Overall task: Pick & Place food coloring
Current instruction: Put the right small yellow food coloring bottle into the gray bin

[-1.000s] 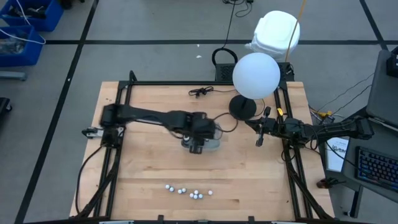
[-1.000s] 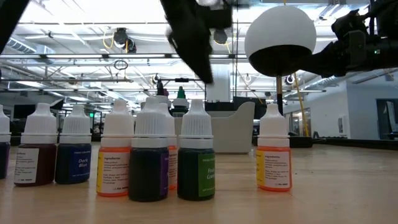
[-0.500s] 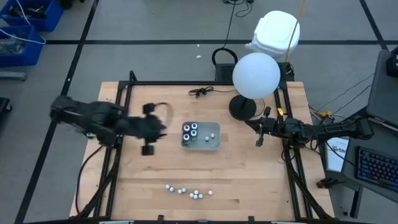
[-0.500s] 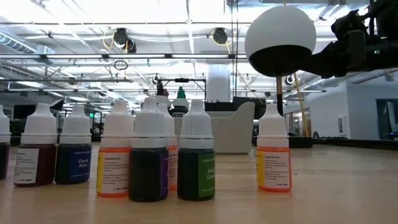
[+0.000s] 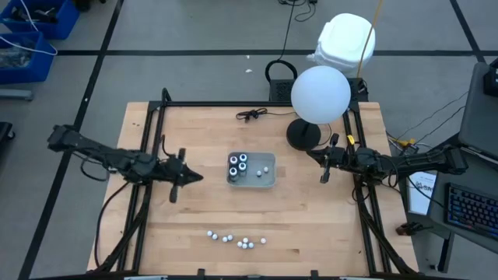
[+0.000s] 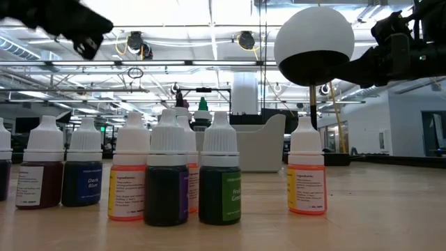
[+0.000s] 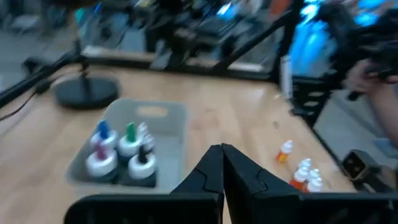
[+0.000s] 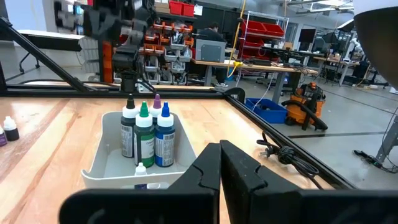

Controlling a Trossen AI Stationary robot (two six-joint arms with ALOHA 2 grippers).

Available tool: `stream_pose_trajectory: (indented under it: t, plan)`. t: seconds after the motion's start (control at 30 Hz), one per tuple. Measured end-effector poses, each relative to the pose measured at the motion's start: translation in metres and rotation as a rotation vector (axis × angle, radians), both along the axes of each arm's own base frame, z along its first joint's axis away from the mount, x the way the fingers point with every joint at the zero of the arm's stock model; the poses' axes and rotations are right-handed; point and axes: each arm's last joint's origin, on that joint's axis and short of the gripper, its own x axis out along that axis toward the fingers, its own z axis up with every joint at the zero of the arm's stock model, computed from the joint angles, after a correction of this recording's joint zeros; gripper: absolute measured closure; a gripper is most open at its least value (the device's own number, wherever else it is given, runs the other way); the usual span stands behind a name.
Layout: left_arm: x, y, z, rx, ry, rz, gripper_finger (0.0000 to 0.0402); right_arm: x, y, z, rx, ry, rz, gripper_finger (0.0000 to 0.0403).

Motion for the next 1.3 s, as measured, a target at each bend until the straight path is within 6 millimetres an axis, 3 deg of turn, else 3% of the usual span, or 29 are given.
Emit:
stream_pose_trajectory:
  t: [0.13,0.27,0.63,0.9,1.3]
  plan:
    - [-0.002,0.002,-0.031,0.056,-0.11,-0.059,0.0396,0.0,0.0,0.001,0.005,-0.016,0.0,0.0403]
    - [-0.004,0.007,-0.043,0.099,-0.144,-0.036,0.0397,0.0,0.0,0.002,0.008,-0.027,0.0,0.0403]
    - [-0.005,0.011,-0.047,0.243,-0.122,0.03,0.0399,0.0,0.0,0.002,0.015,-0.025,0.001,0.0403]
    - [-0.023,0.016,-0.025,0.321,-0.178,-0.001,0.0398,0.0,0.0,0.0,0.07,-0.021,0.003,0.0403]
    - [-0.026,0.022,-0.06,0.25,-0.168,0.005,0.0399,0.001,0.0,-0.001,0.089,-0.023,0.003,0.0403]
